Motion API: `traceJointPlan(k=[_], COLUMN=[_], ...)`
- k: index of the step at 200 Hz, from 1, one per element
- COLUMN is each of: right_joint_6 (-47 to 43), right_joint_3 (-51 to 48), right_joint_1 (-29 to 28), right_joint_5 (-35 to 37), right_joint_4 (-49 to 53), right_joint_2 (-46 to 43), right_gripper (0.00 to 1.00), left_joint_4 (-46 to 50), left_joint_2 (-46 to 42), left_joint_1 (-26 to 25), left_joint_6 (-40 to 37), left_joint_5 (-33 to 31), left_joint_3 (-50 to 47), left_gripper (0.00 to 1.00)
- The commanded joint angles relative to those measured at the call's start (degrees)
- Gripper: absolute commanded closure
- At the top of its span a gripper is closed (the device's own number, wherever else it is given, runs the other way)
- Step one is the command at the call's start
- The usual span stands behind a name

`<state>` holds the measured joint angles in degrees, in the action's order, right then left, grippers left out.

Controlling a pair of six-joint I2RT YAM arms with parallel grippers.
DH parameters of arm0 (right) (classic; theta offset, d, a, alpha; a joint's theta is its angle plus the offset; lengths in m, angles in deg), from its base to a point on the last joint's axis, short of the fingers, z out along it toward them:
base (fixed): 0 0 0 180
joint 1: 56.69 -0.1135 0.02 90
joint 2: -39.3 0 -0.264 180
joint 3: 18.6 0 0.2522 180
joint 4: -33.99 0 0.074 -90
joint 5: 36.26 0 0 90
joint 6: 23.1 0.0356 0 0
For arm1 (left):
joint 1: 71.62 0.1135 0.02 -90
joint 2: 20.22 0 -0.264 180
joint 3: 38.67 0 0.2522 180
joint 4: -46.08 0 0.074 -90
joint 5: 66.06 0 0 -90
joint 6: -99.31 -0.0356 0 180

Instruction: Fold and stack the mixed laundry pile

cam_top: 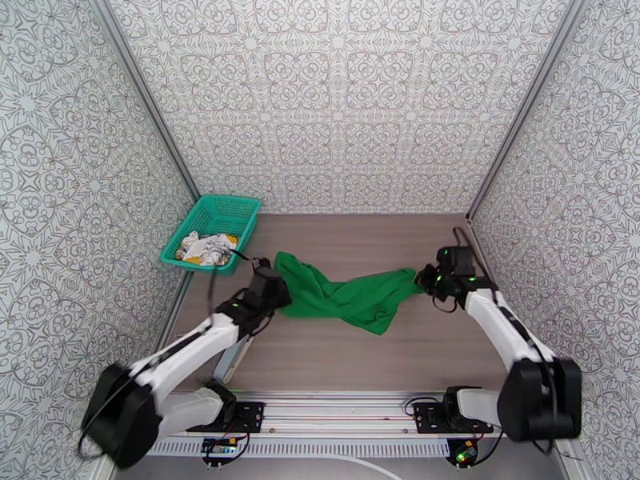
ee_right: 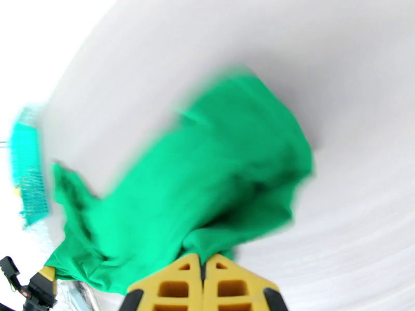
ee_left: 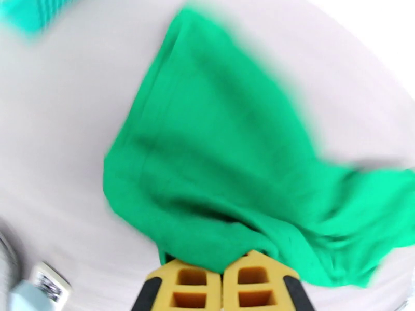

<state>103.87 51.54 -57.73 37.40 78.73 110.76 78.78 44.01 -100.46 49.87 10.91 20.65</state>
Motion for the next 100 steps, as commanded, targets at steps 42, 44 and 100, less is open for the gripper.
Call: traceJointPlan(k=[42, 44, 100], right_joint_6=[-3.3, -3.4, -7.1], right_joint_3=[18.8, 19.5, 38.5], right_joint_1=[0.2, 0.2, 0.2], right_joint_5=[5.0, 5.2, 10.9], right_joint_4=[11.8, 12.1, 20.2], right_joint_2=[-9.3, -9.5, -14.1], right_gripper=[1.0, 1.0, 1.0], left_joint_4=[15.2, 15.5, 21.0], left_joint_2=[-10.6, -10.8, -12.6], left_joint_1=[-3.0, -3.2, -16.4], left_joint_6=[-19.0, -19.5, -33.2], left_joint_5=[-3.9, -4.1, -7.7], left_joint_3=[22.4, 23.2, 44.9], left_gripper=[1.0, 1.0, 1.0])
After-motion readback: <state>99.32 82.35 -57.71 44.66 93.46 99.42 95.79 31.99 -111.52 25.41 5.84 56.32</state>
